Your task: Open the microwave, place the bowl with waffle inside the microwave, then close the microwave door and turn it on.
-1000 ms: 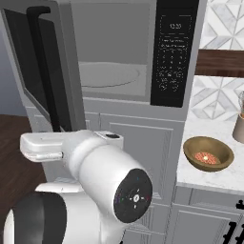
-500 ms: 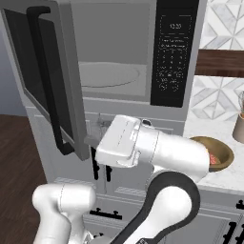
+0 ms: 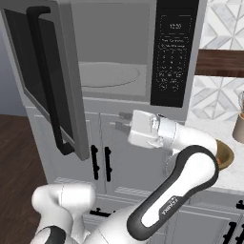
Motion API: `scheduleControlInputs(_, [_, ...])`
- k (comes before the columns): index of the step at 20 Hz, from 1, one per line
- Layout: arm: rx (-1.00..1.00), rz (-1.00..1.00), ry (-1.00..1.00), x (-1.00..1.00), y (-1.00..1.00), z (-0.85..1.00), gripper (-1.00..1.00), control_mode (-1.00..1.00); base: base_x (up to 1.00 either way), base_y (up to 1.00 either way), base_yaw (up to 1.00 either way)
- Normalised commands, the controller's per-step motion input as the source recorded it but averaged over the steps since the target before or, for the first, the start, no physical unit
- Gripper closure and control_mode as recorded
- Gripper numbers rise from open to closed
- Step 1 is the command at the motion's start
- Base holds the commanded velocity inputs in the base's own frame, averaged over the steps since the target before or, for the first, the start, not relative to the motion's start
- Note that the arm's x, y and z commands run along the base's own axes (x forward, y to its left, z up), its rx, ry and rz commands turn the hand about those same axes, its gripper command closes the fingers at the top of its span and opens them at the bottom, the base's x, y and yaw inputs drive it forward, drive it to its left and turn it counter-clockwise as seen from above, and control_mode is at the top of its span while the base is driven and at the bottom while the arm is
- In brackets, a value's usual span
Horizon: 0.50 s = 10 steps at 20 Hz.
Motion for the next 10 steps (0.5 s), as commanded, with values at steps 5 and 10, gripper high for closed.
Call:
scheduleControlInputs(5, [0.00, 0.00, 0.00, 0.39, -0.25, -0.36, -1.00, -1.00, 0.00, 0.00, 0.00])
scheduleControlInputs(10, [0.00, 0.02, 0.05, 0.70, 0.00, -0.42, -1.00, -1.00, 0.00, 0.00, 0.00])
